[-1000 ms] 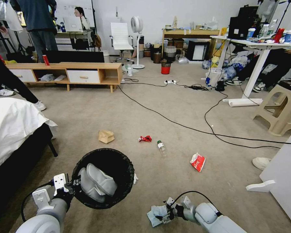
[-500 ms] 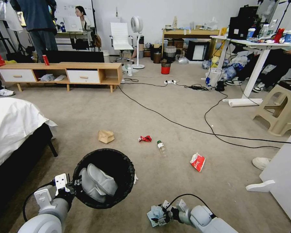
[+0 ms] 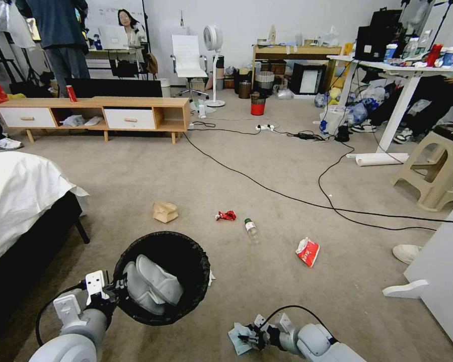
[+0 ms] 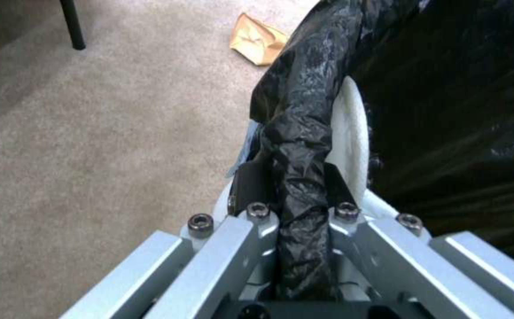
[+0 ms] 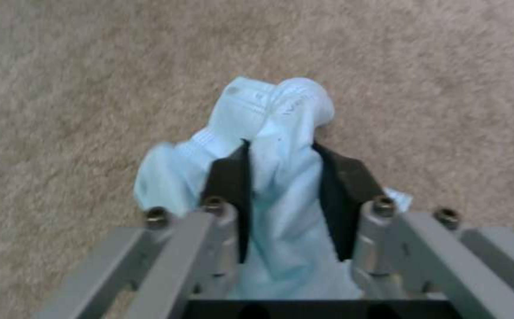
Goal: Pick up the trash bin and place the garbage on the floor into it.
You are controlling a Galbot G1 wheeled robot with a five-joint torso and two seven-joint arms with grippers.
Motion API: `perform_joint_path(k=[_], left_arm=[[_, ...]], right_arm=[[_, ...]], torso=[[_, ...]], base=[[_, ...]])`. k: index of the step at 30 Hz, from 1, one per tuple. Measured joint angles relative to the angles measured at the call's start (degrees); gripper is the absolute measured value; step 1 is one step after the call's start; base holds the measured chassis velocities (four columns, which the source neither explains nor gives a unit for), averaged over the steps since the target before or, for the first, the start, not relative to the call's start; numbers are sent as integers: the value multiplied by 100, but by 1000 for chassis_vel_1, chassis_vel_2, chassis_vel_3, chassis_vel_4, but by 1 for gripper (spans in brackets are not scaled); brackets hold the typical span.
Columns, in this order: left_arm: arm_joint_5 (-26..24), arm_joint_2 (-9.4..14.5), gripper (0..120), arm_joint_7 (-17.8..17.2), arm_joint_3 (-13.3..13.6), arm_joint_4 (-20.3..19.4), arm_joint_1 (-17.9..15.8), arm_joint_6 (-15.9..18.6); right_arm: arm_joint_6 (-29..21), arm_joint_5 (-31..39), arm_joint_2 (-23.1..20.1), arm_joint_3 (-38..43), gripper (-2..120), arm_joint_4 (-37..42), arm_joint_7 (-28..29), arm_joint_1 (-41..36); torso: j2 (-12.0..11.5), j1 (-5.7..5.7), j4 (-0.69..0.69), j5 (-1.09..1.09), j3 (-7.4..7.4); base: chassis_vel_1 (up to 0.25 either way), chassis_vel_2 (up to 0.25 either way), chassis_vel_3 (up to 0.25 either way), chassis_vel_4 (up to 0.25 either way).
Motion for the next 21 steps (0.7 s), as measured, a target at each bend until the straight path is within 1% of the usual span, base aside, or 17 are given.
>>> perform_joint_path(k=[1, 2, 5, 6, 7, 13, 15, 16, 18, 19, 21], left_arm=[[12, -3, 3, 1, 0, 0, -1, -6], [30, -3, 3, 4, 0, 0, -4, -9], [40, -4, 3, 7, 0, 0, -7, -11], [48, -4, 3, 9, 0, 5, -10, -12], [49, -4, 3, 9, 1, 7, -11, -13], [69, -25, 3, 10, 45, 73, -33, -14], [65, -39, 3, 9, 58, 86, -64, -12], [65, -39, 3, 9, 58, 86, -64, -12], [56, -43, 3, 1, 62, 84, -76, 1], [56, -43, 3, 1, 62, 84, -76, 1], [31, -41, 3, -11, 58, 58, -74, 18]], right_arm=[[19, 29, -3, 16, 20, 8, 2, 0], [34, 60, -7, 27, 12, 23, 3, 5], [36, 68, -13, 27, 8, 34, 3, 18], [42, 69, -16, 28, 2, 45, 3, 38], [43, 69, -16, 28, 1, 48, 3, 41], [108, 151, -108, 159, 0, 322, 171, 56], [144, 324, -248, 343, 0, 711, 444, 54], [144, 324, -248, 343, 0, 711, 444, 54], [136, 426, -441, 530, 0, 1174, 547, 37], [136, 426, -441, 530, 0, 1174, 547, 37], [5, 634, -688, 729, 0, 1795, 658, -16]], torso=[[0, 0, 0, 0, 0], [0, 0, 0, 0, 0], [0, 0, 0, 0, 0], [0, 0, 0, 0, 0], [0, 0, 0, 0, 0], [0, 0, 0, 0, 0], [0, 0, 1, 1, 0], [0, 0, 1, 1, 0], [0, 0, 1, 0, 0], [0, 0, 1, 0, 0], [0, 0, -1, -1, 0]], base=[[0, 0, 0, 0], [0, 0, 0, 0], [0, 0, 0, 0], [0, 0, 0, 0], [0, 0, 0, 0], [0, 0, 0, 0], [0, 0, 0, 0], [0, 0, 0, 0], [0, 0, 0, 0], [0, 0, 0, 0], [0, 0, 0, 0]])
